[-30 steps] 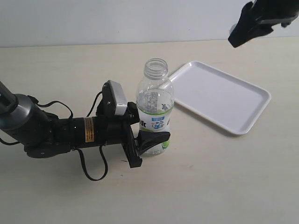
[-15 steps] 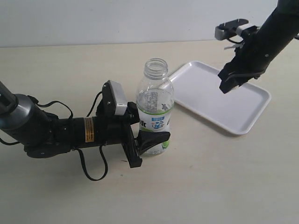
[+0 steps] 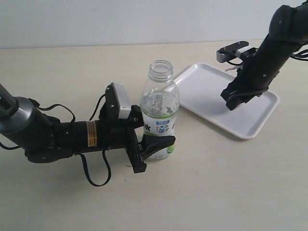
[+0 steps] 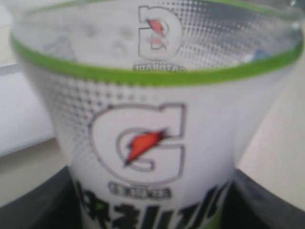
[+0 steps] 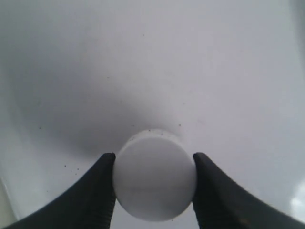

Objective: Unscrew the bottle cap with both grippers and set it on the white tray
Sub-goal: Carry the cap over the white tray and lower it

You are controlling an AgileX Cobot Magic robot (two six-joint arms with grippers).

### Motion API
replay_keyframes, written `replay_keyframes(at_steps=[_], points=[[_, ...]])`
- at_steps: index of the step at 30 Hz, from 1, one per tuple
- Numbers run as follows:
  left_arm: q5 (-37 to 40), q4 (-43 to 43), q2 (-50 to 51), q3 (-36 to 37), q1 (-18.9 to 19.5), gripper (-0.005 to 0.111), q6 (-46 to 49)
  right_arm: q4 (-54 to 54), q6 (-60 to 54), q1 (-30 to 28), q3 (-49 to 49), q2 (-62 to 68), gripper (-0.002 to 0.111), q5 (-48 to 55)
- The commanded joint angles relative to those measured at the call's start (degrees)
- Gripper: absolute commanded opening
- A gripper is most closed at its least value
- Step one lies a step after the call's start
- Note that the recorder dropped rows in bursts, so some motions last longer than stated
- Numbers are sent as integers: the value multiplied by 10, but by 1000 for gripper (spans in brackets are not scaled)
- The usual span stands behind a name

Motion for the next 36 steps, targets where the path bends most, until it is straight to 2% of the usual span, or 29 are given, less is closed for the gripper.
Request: replay_keyframes(at_steps=[1,36], points=[[9,-3,-1,1,0,0,4,-15,0,22,2,-1,0,-29],[9,0,-1,1,0,0,4,16,0,21,2,27,0,-104]])
